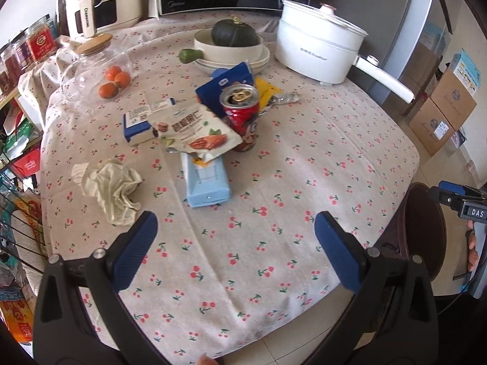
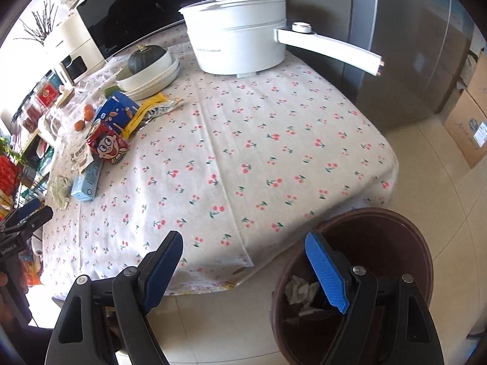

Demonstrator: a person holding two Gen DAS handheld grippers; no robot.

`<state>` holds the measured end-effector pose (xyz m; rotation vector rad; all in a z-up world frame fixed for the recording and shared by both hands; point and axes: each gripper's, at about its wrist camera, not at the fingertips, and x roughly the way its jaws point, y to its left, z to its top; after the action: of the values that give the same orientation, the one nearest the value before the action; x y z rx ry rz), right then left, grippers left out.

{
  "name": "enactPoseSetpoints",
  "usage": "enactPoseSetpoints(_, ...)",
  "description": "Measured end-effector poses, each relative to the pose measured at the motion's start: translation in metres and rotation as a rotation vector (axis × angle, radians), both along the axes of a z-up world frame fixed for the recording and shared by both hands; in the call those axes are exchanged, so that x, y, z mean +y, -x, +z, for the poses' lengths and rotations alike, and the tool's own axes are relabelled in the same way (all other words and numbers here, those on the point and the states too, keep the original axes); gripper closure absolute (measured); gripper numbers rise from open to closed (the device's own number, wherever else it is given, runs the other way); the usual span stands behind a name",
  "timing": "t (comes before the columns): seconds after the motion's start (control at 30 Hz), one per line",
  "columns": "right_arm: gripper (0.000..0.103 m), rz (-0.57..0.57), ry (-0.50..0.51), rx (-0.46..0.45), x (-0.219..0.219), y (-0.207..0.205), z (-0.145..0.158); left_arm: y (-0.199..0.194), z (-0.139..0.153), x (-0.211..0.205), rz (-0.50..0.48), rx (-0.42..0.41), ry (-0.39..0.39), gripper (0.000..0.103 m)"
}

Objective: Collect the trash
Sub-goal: 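Move the left tool to the crumpled cloth and grasp it, then lift the crumpled cloth with the left tool while the right tool grasps the blue milk carton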

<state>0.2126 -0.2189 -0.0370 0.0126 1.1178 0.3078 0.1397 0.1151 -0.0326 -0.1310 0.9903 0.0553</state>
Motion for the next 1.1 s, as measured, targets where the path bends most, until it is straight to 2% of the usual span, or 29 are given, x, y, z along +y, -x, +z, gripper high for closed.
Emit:
enactPoseSetpoints(0.13,0.018,0.044,-0.007,0.002,0.036,-0.009,-0.002,-0.001,-0.002,0.049,0.107,0.012,0.005,0.001)
enactPoseSetpoints(0.27,0.018,0.088,-0.019,0.01,0.072,-0.016,-0.006,-0.004,-0.012,0.083,0.17,0.029,-0.003,0.001)
enactPoseSetpoints(0.47,0.018,0.118,-0.043,0.024,0.115,-0.023,-0.016,-0.019,-0.031,0.11,0.192,0.036,-0.061,0.001)
enactPoseSetpoints(0.53,0.018,0.122,-0.048,0.032,0.127,-0.025,-0.02,-0.024,-0.036,0.117,0.219,0.028,-0.058,0.001)
enactPoseSetpoints(0.67,0.018,0.132,-0.042,0.049,0.145,-0.028,-0.03,-0.036,-0.052,0.127,0.255,0.064,-0.021,0.004)
enactPoseSetpoints(0.77,0.018,0.134,-0.028,0.055,0.153,-0.029,-0.037,-0.043,-0.06,0.13,0.268,0.079,-0.038,0.007)
enactPoseSetpoints(0.87,0.018,0.128,-0.008,0.05,0.156,-0.029,-0.041,-0.048,-0.068,0.133,0.278,0.105,-0.043,0.016)
enactPoseSetpoints(0.93,0.018,0.132,-0.003,0.052,0.159,-0.028,-0.044,-0.05,-0.071,0.137,0.276,0.114,-0.001,0.031)
enactPoseSetpoints(1.1,0.018,0.134,0.01,0.039,0.167,-0.028,-0.045,-0.048,-0.067,0.136,0.268,0.112,0.009,0.046)
